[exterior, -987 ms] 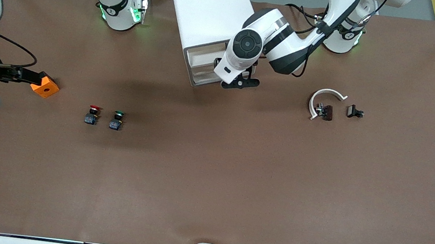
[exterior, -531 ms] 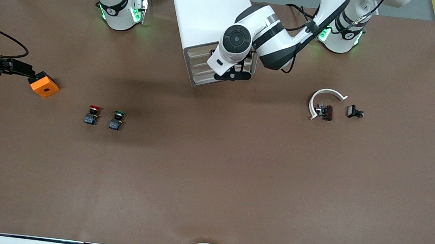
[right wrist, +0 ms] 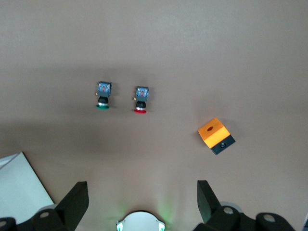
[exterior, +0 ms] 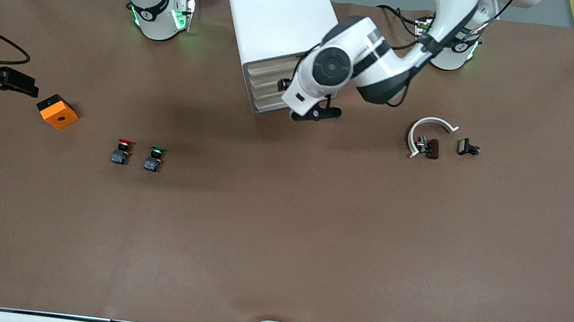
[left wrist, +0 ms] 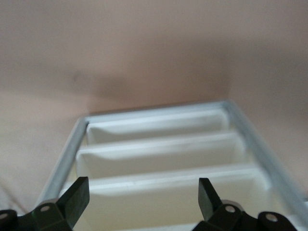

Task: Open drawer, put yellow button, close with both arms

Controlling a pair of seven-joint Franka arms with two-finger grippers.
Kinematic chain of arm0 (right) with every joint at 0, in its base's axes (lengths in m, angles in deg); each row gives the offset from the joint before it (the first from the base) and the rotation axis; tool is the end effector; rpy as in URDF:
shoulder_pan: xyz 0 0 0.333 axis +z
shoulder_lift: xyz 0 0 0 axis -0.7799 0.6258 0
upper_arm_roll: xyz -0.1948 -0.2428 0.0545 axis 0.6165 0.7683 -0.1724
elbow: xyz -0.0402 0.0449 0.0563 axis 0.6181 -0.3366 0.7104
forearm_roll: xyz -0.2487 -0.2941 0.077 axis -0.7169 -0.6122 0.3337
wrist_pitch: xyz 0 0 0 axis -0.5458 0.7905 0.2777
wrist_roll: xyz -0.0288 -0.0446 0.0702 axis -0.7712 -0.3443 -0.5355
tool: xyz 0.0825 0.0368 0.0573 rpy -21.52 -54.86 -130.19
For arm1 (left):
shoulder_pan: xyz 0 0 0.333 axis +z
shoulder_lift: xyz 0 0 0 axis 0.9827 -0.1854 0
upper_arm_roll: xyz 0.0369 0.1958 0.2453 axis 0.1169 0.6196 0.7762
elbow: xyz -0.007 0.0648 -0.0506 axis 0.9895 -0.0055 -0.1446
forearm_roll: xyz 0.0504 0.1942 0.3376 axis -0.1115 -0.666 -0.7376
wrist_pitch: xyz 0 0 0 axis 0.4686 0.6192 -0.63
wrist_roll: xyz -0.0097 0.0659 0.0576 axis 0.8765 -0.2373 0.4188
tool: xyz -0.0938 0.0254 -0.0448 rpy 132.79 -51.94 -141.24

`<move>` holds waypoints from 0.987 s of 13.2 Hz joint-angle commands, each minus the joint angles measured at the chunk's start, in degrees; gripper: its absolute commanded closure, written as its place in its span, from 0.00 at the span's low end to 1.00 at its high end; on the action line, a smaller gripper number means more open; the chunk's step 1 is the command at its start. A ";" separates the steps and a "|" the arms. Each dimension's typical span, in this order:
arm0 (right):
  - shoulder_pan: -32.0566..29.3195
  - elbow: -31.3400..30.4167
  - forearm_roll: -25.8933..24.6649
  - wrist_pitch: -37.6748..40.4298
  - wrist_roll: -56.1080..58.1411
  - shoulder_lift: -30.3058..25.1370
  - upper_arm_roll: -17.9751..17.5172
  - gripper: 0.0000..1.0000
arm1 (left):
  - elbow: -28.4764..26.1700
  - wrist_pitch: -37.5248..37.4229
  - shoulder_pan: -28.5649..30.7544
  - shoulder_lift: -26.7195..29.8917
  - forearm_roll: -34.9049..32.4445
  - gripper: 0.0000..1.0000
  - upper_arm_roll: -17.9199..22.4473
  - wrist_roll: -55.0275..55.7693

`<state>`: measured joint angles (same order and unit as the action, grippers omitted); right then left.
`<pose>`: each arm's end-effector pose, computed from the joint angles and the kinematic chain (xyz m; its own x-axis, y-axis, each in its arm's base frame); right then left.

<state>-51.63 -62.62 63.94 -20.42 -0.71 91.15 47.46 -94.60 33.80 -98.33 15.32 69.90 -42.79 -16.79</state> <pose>0.5832 -0.0204 0.6002 0.9726 0.0310 -0.2304 0.0378 -0.9990 0.0248 0.4312 -0.4672 0.3684 0.8744 0.2245 -0.4301 0.2741 -0.9600 0.0563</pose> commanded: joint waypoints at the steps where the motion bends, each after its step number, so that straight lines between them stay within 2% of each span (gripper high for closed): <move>1: 0.73 -0.16 -1.60 2.90 -0.40 -1.58 -0.34 0.00 | 3.85 -2.97 7.56 1.96 -6.73 0.00 0.08 0.02; 4: 0.55 -0.42 -0.98 5.63 -0.49 -2.81 0.01 0.00 | 7.80 -5.77 15.73 2.14 -13.52 0.00 0.08 -0.15; 7: 0.73 -0.51 -0.80 5.89 -0.66 -4.22 -0.16 0.00 | 8.52 -7.80 22.86 5.47 -21.07 0.00 0.00 -2.42; 11: 2.04 -2.36 -0.63 4.93 -12.15 -6.15 -0.34 0.00 | 8.52 -8.59 32.44 9.87 -21.71 0.00 0.00 -14.97; 13: 1.78 -2.62 -0.63 2.13 -11.48 -6.85 -0.43 0.00 | 8.61 -9.30 34.66 12.15 -21.54 0.00 -0.09 -18.08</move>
<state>-49.90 -63.32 63.51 -15.84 -10.89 86.33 47.23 -85.21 25.66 -65.11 24.47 48.90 -42.21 -32.73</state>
